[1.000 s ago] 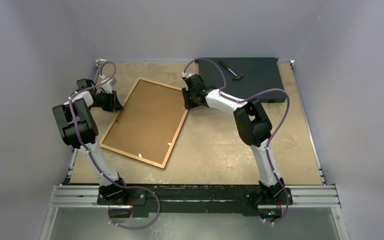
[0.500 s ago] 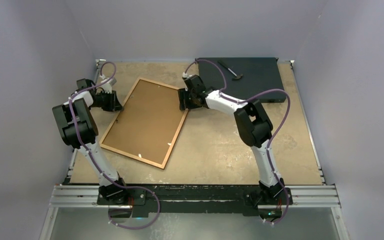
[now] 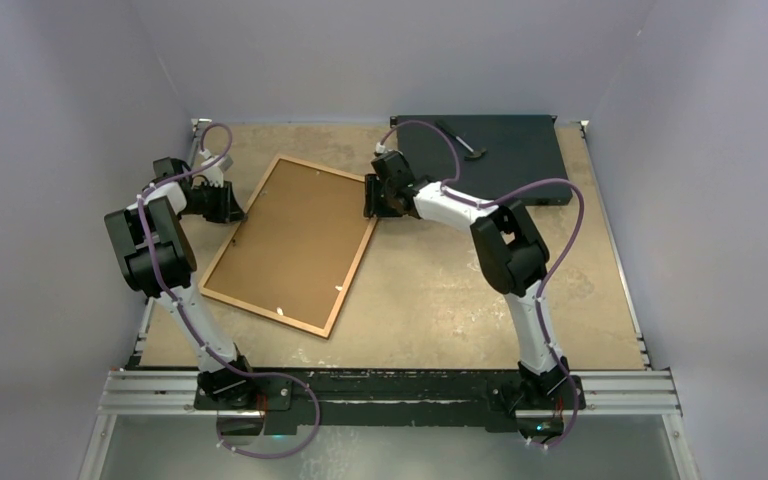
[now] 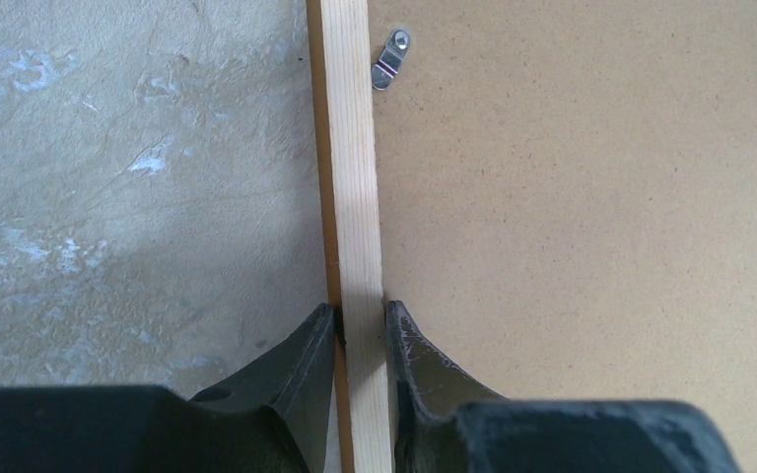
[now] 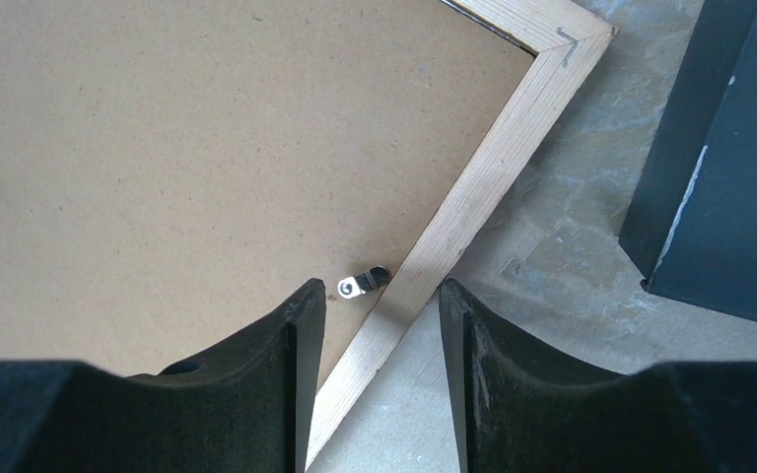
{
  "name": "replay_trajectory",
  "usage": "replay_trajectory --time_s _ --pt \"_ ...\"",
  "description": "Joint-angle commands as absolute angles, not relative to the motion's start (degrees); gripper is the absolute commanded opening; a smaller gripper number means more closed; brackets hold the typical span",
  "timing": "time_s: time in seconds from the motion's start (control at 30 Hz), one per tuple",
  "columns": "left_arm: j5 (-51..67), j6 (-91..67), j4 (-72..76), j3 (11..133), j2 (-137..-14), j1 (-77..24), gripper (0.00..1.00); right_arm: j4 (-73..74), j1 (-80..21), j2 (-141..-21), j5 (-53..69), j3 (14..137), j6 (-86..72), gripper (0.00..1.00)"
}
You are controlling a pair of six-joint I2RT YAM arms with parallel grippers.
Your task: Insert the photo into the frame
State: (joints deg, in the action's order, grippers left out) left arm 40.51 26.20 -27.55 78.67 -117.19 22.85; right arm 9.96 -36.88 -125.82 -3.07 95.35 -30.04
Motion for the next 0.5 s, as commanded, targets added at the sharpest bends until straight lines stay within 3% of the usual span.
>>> replay_trajectory --time_s 0.0,0.47 --pt "36.65 29.03 -32.74 75.94 -118.61 22.7 0.2 7.86 -37.09 -124.75 -3.71 94.57 -32.13 0.48" --pt "36.66 29.59 -33.92 77.06 -118.83 22.76 0.2 9.28 -37.13 -127.04 -3.93 96.25 -29.58 0.4"
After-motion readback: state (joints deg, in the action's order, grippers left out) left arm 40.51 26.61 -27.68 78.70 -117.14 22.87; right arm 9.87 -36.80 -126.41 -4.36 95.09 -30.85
